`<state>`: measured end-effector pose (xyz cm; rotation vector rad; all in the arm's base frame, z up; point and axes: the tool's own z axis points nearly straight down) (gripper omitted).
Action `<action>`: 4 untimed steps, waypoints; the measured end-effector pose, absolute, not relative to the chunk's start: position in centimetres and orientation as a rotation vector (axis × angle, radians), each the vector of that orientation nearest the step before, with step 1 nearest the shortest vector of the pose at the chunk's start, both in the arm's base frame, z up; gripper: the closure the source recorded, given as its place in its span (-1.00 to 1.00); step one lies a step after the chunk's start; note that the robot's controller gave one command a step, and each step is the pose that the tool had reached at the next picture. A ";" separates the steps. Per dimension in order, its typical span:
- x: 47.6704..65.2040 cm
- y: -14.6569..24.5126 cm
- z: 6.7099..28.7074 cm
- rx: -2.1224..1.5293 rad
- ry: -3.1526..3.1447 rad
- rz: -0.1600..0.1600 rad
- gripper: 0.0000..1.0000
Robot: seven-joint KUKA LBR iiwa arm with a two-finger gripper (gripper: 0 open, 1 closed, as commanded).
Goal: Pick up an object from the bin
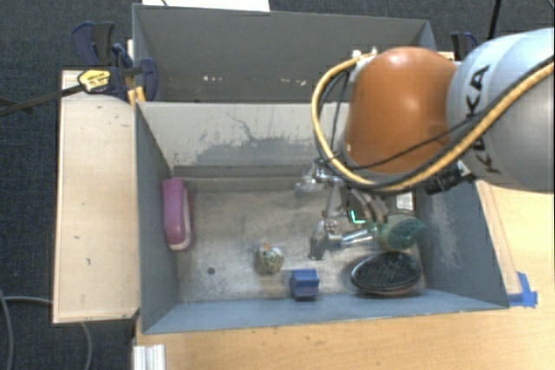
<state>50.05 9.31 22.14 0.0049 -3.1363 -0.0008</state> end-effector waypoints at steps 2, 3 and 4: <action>48.1 7.0 13.3 0.497 -3.100 -0.001 -1.00; 47.6 5.1 12.7 0.554 -3.088 0.000 -1.00; 48.5 8.0 7.2 1.337 -2.851 0.001 -1.00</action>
Offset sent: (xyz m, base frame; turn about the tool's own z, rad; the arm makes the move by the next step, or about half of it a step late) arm -0.0244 -0.0132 -0.0614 -0.4619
